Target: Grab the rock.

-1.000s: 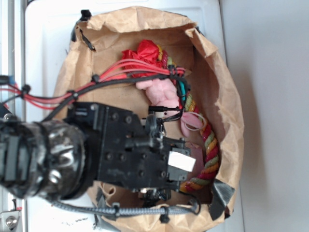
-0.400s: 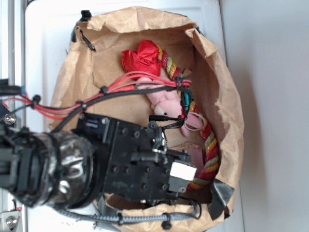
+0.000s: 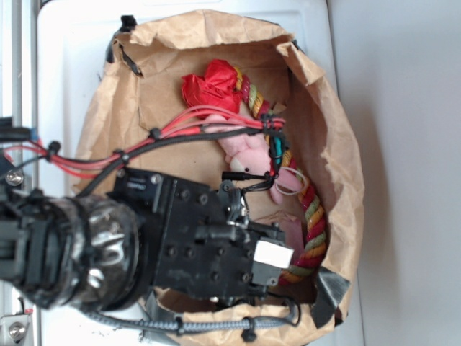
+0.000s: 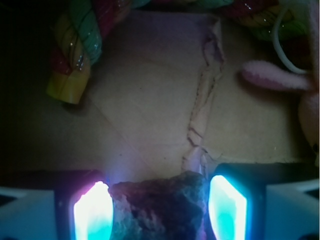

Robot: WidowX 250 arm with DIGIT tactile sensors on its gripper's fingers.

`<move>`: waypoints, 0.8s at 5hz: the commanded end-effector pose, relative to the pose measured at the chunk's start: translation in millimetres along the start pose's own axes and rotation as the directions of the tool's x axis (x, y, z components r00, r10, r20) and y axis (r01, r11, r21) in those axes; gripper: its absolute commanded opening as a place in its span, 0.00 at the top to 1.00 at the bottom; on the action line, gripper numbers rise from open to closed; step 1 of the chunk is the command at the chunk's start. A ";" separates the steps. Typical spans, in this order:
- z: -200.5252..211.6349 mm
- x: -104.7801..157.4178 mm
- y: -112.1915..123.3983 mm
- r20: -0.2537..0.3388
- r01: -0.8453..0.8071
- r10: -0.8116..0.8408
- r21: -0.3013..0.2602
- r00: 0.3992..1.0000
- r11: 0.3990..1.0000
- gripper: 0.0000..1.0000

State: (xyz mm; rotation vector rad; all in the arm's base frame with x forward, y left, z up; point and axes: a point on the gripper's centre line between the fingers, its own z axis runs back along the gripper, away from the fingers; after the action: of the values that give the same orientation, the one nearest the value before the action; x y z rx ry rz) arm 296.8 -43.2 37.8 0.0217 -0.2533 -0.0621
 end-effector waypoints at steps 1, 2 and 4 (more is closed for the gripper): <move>62.9 28.5 19.9 0.031 -0.096 0.096 -0.017 0.995 0.995 1.00; 86.9 35.7 39.6 0.057 -0.183 0.183 -0.018 0.981 0.983 1.00; 134.0 39.3 60.4 0.084 -0.251 0.256 -0.072 0.963 0.965 1.00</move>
State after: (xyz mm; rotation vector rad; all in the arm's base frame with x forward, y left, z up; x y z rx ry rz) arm 310.0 18.2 138.7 0.0303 -0.3445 0.1075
